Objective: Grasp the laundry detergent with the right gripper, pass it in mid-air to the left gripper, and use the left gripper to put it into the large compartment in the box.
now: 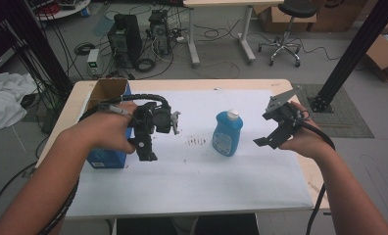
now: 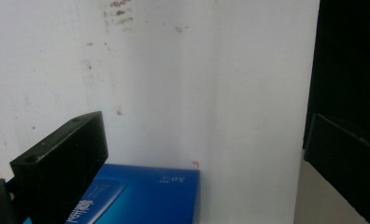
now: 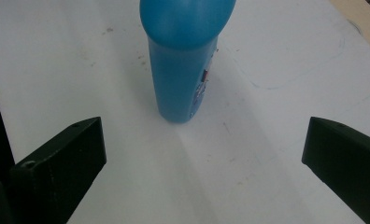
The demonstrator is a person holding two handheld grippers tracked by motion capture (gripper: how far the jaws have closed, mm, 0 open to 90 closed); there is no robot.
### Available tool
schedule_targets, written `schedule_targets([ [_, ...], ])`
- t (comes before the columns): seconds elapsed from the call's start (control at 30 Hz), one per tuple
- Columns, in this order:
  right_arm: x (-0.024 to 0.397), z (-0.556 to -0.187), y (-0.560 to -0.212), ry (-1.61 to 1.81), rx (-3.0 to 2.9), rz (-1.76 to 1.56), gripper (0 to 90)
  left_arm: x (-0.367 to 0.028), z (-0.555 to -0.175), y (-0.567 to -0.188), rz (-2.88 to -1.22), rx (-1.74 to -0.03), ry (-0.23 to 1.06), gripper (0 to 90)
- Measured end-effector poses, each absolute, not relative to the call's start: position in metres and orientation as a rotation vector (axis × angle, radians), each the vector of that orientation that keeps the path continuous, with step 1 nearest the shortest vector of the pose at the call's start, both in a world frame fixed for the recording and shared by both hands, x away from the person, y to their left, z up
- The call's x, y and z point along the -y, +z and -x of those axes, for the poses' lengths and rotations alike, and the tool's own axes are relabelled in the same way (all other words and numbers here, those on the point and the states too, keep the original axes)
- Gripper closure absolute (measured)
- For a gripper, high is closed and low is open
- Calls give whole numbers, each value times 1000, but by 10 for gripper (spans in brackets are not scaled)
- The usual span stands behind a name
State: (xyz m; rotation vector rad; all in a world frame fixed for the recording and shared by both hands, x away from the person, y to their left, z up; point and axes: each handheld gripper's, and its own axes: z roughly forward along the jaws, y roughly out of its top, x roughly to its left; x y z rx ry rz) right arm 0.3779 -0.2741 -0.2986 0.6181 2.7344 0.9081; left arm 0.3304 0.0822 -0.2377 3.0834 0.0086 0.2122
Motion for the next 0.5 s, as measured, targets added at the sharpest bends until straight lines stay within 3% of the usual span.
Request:
schedule_targets([
  [0.5, 289, -355, -345, 1226, -2516, -769, 0, -83, -326, -236, -3075, 23, 232, 1],
])
